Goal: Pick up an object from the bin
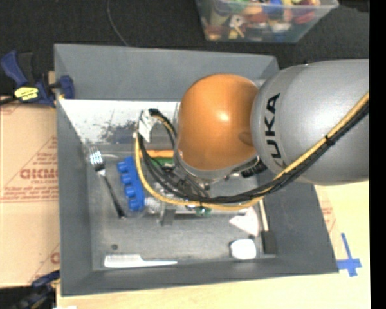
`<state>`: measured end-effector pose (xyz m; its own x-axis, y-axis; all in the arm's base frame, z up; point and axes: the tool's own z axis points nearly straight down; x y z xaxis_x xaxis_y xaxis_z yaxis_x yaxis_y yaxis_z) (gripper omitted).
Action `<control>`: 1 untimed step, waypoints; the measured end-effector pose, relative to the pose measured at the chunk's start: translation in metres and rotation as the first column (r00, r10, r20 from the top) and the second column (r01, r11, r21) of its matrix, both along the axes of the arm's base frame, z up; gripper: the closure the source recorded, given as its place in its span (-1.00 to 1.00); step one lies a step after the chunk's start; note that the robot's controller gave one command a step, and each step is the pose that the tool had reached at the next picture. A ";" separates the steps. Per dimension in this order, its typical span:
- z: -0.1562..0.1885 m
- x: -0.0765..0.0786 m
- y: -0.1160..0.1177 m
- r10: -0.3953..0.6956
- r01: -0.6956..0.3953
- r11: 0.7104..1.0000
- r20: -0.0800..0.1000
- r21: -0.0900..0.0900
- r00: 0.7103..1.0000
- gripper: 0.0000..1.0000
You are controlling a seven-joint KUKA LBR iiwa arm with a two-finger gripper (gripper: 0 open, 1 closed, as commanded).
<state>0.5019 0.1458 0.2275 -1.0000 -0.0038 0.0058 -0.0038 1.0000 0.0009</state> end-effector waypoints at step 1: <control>0.003 0.002 -0.001 -0.004 0.004 1.000 0.007 0.001 1.000 -1.00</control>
Offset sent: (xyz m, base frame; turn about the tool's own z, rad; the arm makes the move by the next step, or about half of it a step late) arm 0.1042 0.0875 -0.1575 0.0447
